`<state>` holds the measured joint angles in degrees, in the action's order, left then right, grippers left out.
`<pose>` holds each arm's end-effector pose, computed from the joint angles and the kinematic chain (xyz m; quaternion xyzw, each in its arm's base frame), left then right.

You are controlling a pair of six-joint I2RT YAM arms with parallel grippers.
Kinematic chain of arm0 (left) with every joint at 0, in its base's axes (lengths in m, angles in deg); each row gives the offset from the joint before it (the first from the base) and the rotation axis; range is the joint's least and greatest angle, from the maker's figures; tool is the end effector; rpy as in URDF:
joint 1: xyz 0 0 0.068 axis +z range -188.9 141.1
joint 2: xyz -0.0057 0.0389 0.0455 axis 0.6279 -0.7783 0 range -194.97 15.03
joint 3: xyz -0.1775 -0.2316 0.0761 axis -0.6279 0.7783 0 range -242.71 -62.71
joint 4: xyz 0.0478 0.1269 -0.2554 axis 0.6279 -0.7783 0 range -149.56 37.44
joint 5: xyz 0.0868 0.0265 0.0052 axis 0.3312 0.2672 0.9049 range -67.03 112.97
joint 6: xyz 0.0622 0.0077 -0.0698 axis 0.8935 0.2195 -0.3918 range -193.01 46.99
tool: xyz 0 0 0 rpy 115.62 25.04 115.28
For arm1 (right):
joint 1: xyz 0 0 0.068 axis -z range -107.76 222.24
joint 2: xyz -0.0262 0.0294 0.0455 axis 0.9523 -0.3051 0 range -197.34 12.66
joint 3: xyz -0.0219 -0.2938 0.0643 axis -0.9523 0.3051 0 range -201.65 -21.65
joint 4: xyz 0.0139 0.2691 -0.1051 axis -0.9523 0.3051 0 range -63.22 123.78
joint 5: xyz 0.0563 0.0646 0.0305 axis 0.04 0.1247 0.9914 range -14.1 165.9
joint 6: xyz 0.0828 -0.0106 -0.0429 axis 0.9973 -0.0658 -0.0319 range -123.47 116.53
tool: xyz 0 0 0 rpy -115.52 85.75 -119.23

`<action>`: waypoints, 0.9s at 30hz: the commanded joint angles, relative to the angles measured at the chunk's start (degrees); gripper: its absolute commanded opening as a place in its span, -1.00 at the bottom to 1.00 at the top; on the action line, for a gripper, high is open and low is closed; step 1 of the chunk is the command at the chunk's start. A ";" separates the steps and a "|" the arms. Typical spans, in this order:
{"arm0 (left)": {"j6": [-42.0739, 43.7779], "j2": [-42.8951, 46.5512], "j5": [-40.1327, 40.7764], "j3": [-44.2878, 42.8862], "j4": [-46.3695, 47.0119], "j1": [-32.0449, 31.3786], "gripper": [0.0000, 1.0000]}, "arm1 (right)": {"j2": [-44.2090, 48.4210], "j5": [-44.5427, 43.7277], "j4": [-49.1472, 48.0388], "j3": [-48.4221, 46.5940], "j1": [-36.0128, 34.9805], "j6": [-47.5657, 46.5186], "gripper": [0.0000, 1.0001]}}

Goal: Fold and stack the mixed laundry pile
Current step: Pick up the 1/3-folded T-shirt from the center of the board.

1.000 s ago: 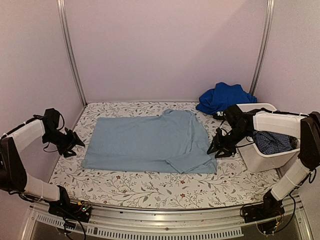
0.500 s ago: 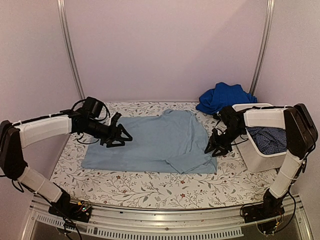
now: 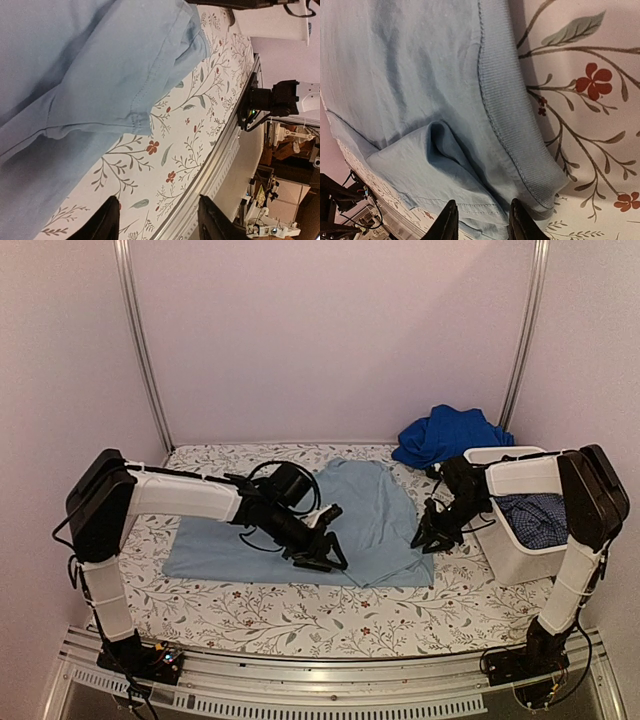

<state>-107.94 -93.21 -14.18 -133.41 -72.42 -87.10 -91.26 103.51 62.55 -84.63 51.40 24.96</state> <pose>0.2565 -0.3638 0.1536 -0.1939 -0.8934 0.4052 0.0038 0.3332 0.1689 0.1190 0.0363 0.9643 0.2624 0.0034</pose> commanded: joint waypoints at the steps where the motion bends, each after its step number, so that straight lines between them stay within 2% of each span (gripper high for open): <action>1: -0.04 -4.02 -0.98 -3.09 2.01 -3.08 0.06 | -1.40 0.84 -1.92 0.88 0.09 -0.87 -0.36; 7: -1.61 -8.68 -0.25 -5.53 1.66 -4.92 0.10 | -1.62 1.12 -2.88 1.63 0.17 -1.47 -0.49; 18: -2.72 -15.85 1.10 -13.19 -1.22 -6.84 0.16 | -1.32 2.36 -2.82 1.34 0.18 -1.54 -0.99; 24: -2.98 -18.51 1.26 -15.46 -2.56 -7.03 0.00 | -0.44 2.53 -2.35 1.36 0.16 -1.62 -1.00; 27: -2.95 -19.98 1.74 -17.19 -4.40 -7.03 -0.14 | 0.00 2.44 -2.29 1.20 0.18 -1.49 -1.00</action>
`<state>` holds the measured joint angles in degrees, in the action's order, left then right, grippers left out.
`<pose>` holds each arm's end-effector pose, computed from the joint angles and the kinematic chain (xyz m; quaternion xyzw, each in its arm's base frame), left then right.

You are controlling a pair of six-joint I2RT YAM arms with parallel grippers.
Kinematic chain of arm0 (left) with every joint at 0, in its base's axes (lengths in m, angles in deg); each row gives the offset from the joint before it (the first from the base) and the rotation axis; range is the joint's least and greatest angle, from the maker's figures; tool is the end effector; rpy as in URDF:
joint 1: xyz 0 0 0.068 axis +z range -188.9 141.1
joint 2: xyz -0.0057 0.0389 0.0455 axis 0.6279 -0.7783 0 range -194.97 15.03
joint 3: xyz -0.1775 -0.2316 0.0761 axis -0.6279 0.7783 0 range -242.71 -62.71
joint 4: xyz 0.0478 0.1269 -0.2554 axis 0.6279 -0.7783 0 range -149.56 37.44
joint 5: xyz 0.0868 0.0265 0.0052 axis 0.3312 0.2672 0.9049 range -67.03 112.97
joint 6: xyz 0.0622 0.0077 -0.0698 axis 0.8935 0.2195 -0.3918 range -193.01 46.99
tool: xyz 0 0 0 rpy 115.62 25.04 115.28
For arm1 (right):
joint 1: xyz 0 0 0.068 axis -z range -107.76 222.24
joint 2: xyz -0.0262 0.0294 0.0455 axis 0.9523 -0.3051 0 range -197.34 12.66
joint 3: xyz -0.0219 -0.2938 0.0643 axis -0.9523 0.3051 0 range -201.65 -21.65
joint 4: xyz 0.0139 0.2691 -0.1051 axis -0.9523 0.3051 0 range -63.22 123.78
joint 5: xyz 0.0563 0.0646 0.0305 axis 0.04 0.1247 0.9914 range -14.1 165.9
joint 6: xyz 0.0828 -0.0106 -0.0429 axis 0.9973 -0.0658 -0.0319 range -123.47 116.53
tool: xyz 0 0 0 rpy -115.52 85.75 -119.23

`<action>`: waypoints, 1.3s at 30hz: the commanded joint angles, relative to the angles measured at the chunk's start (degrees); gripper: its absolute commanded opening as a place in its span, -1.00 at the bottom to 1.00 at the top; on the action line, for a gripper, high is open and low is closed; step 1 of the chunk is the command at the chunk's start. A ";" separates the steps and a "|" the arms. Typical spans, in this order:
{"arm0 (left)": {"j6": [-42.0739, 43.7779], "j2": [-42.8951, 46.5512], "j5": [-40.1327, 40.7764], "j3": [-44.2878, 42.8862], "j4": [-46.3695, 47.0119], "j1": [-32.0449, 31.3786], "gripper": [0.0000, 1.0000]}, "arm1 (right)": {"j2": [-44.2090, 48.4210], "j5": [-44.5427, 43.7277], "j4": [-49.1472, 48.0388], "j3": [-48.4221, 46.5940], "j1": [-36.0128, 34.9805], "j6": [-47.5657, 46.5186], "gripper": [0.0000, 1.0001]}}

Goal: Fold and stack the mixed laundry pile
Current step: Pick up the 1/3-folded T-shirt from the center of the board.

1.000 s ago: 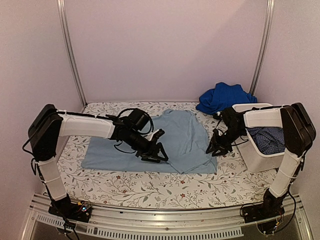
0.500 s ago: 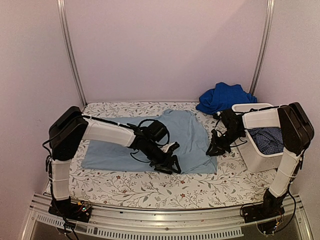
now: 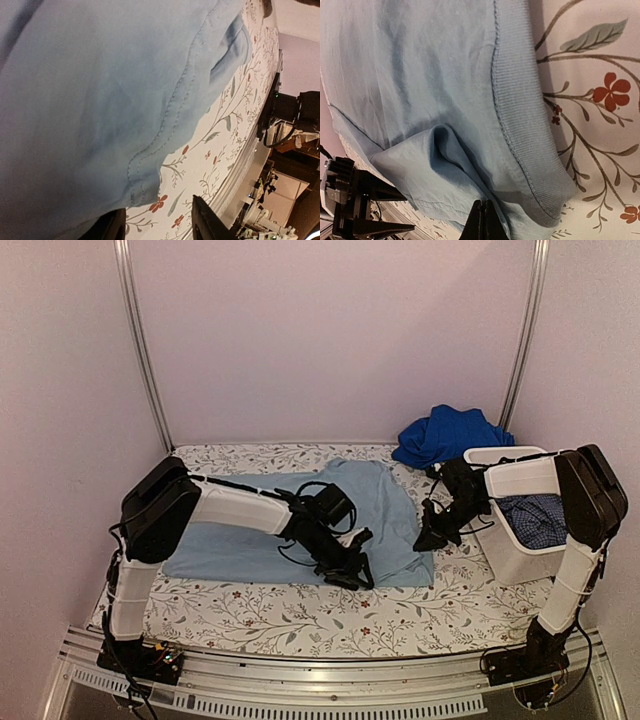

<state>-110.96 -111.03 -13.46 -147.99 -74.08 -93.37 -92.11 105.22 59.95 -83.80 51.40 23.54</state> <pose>0.2529 -0.4409 0.0913 -0.2065 -0.9020 0.3741 0.0618 0.3345 0.1718 0.1125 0.0204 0.9603 0.2782 0.0076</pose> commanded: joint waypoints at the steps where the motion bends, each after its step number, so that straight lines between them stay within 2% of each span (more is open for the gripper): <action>1: 0.22 -2.34 1.00 -2.89 -3.11 -0.80 -0.21 | 0.88 0.88 0.36 0.36 0.14 -0.09 -1.00; 3: 0.24 -2.04 1.38 -3.05 -3.54 -0.80 -0.37 | 0.83 1.08 0.21 0.35 0.19 -0.11 -1.00; 6: 1.66 -0.28 2.95 -3.40 -4.41 -0.78 -0.75 | 1.05 1.49 0.23 -0.12 0.19 -0.11 -1.00; 7: 2.55 0.79 4.10 -3.26 -4.72 -0.75 -0.78 | 1.13 1.59 0.36 -0.33 0.19 -0.04 -1.00; 9: 5.10 3.70 7.42 -2.36 -4.95 -0.77 -0.73 | 1.27 1.57 0.64 -0.78 0.19 0.06 -1.00; 12: 10.42 9.75 14.15 1.28 -2.84 -0.72 -0.32 | 1.38 1.42 0.85 -0.88 0.19 0.05 -1.00; 14: 14.73 14.03 18.84 4.90 0.17 -0.81 -0.13 | 1.48 1.56 0.85 -0.97 0.26 0.06 -1.00; 19: 33.39 23.50 26.46 17.28 12.40 -3.19 0.10 | 1.45 1.69 0.85 -1.54 0.32 0.10 -1.00; 23: 47.64 25.97 27.01 23.83 20.22 -5.59 0.12 | 1.28 1.95 0.84 -1.32 0.42 0.07 -1.00; 29: 58.75 22.26 28.15 24.37 24.16 -9.03 0.07 | 1.09 2.34 1.02 -1.01 0.60 -0.35 -1.00; 39: 66.95 14.26 32.23 19.79 25.83 -13.37 -0.06 | 1.14 3.02 1.12 -0.49 0.74 -0.48 -1.00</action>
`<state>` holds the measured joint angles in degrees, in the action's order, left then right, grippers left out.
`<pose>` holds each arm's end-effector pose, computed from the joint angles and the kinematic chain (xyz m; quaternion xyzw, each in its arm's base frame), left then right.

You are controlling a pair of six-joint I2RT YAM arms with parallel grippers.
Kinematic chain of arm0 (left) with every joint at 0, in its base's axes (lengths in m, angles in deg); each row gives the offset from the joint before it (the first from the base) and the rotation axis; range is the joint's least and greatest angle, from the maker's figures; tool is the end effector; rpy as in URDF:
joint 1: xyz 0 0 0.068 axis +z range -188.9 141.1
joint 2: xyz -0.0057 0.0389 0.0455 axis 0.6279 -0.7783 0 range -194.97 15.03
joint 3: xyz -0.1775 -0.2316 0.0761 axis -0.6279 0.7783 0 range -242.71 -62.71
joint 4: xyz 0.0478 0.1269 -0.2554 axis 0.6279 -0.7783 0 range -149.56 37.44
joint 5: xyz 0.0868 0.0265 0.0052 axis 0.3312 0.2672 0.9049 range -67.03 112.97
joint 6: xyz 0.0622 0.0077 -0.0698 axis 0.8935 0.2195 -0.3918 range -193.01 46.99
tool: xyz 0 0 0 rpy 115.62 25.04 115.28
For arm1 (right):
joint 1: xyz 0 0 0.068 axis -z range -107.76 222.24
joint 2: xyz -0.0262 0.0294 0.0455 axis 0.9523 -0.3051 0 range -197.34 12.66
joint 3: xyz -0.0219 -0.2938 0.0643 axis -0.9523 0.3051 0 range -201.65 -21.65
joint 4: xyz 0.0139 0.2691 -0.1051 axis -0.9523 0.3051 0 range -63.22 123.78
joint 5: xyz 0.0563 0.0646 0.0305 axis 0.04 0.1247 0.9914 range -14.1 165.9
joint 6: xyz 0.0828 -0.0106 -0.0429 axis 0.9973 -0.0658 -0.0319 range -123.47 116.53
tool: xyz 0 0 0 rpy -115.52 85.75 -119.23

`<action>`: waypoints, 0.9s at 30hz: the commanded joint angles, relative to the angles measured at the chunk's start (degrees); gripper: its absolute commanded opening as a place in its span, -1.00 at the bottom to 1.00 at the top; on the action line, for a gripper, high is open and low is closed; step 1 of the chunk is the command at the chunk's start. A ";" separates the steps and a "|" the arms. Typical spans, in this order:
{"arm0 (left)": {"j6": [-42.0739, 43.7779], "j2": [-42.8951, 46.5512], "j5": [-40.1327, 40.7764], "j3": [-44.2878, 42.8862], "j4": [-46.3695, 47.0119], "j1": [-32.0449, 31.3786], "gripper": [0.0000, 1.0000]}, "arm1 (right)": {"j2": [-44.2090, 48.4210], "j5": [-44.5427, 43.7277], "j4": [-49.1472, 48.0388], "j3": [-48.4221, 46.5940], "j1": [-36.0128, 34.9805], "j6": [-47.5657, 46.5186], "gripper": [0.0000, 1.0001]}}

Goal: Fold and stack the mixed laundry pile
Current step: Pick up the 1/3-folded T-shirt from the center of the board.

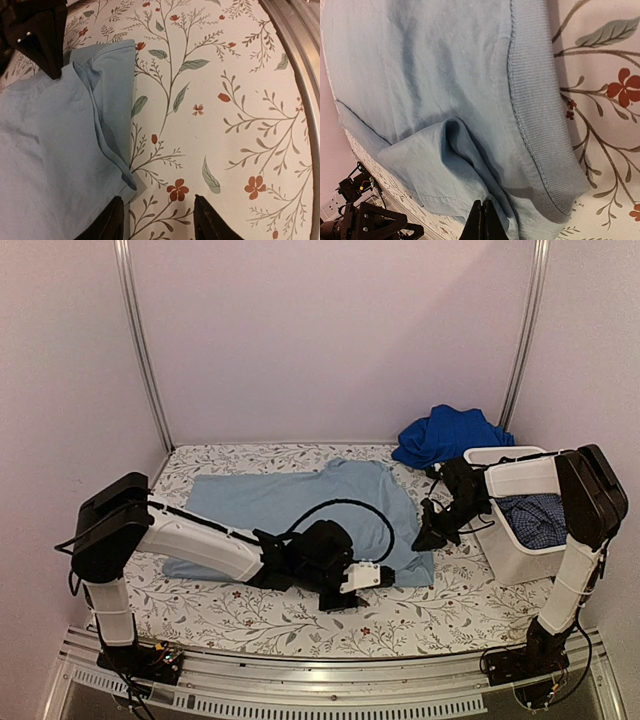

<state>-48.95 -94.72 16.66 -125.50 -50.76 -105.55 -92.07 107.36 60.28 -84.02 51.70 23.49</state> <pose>0.1743 -0.4277 0.1182 0.6715 0.6337 -0.1857 0.3363 0.3343 0.1725 0.1151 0.0202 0.9556 0.2941 0.0001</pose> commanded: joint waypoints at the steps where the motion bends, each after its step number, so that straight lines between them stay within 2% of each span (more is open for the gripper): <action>1: 5.21 -2.76 2.84 -2.97 2.55 -1.25 -0.07 | 1.10 0.92 0.78 -0.18 0.45 -0.42 -1.00; 9: 6.89 -6.98 8.03 -3.98 5.15 -1.13 -0.08 | 0.71 1.58 0.69 -0.07 0.47 -0.33 -1.00; 18: 7.42 -9.33 12.44 -4.31 7.12 -0.31 -0.31 | 0.01 2.07 1.22 -0.16 0.44 -0.69 -1.00; 20: 7.57 -9.46 13.92 -4.40 7.75 -0.01 -0.40 | -0.10 2.23 1.27 -0.07 0.47 -0.75 -1.00; 27: 8.33 -5.45 13.25 -5.55 7.48 0.54 -0.92 | 0.11 2.96 1.82 -1.73 0.48 -0.80 -1.00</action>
<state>-41.04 -103.18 29.93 -129.32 -44.62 -105.50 -92.09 109.20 61.00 -84.04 51.79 23.28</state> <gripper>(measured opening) 0.082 0.003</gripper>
